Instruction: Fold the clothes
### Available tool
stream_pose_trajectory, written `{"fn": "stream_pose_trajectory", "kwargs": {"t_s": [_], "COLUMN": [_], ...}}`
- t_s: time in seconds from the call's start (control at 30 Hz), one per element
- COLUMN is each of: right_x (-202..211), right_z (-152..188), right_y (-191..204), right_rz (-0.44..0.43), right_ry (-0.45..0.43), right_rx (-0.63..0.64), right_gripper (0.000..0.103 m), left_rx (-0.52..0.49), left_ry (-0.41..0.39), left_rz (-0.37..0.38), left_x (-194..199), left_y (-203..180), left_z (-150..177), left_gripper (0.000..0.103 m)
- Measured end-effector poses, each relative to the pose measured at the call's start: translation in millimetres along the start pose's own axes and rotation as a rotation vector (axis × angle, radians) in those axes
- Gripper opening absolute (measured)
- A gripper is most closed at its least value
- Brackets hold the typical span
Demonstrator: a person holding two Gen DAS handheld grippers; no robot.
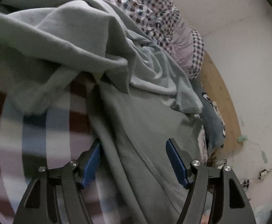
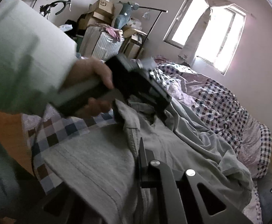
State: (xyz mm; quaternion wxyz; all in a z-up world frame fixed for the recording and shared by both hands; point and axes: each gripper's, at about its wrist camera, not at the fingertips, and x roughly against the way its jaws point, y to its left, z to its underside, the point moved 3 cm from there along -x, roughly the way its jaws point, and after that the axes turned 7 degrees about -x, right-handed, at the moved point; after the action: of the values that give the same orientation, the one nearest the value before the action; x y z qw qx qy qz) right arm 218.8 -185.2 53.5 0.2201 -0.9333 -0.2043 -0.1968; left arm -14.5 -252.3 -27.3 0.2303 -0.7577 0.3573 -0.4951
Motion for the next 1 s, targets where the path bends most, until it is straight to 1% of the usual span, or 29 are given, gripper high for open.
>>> {"fn": "stream_pose_trajectory", "kwargs": {"t_s": [0.1, 0.2, 0.27, 0.3, 0.33, 0.37, 0.47, 0.57, 0.6, 0.67, 0.77, 0.83, 0.9, 1.0], "right_x": [5, 7, 7, 6, 6, 5, 3, 4, 4, 9, 28, 41, 50, 56], "right_z": [1, 3, 5, 7, 8, 10, 14, 14, 14, 8, -9, -21, -32, -38], "right_y": [-4, -5, -5, -4, -3, -3, -1, 2, 4, 11, 25, 29, 26, 5], "right_rz": [-0.007, -0.014, -0.017, -0.017, -0.016, -0.016, -0.017, -0.027, -0.03, -0.024, -0.053, -0.072, -0.095, -0.142], "right_ry": [0.0, 0.002, 0.007, 0.011, 0.016, 0.02, 0.039, 0.058, 0.063, 0.053, 0.018, -0.009, -0.031, -0.059], "right_rx": [-0.011, -0.014, -0.013, -0.012, -0.009, -0.006, -0.004, -0.023, -0.03, -0.022, -0.032, -0.079, -0.155, -0.366], "right_gripper": [0.003, 0.003, 0.003, 0.003, 0.003, 0.003, 0.003, 0.003, 0.003, 0.003, 0.003, 0.003, 0.003, 0.003], "left_rx": [0.011, 0.012, 0.013, 0.013, 0.017, 0.023, 0.041, 0.036, 0.015, -0.017, -0.054, -0.073, -0.087, -0.073], "left_ry": [-0.019, -0.022, -0.014, -0.008, -0.005, -0.008, -0.023, -0.072, -0.102, -0.167, -0.209, -0.216, -0.207, -0.175], "left_rz": [0.027, 0.03, 0.019, 0.006, -0.001, -0.004, -0.012, -0.028, -0.041, -0.04, -0.033, -0.022, -0.041, -0.102], "left_x": [-9, -17, -20, -21, -22, -23, -22, -10, -1, 18, 50, 74, 88, 95], "left_y": [6, 8, 11, 12, 13, 14, 17, 12, 5, -10, -34, -49, -60, -64], "left_z": [-15, -24, -27, -27, -27, -26, -25, -26, -26, -26, -29, -32, -36, -43], "left_gripper": [0.068, 0.057, 0.039, 0.031, 0.011, 0.008, 0.007, 0.006, 0.006, 0.006, 0.006, 0.006, 0.006, 0.006]}}
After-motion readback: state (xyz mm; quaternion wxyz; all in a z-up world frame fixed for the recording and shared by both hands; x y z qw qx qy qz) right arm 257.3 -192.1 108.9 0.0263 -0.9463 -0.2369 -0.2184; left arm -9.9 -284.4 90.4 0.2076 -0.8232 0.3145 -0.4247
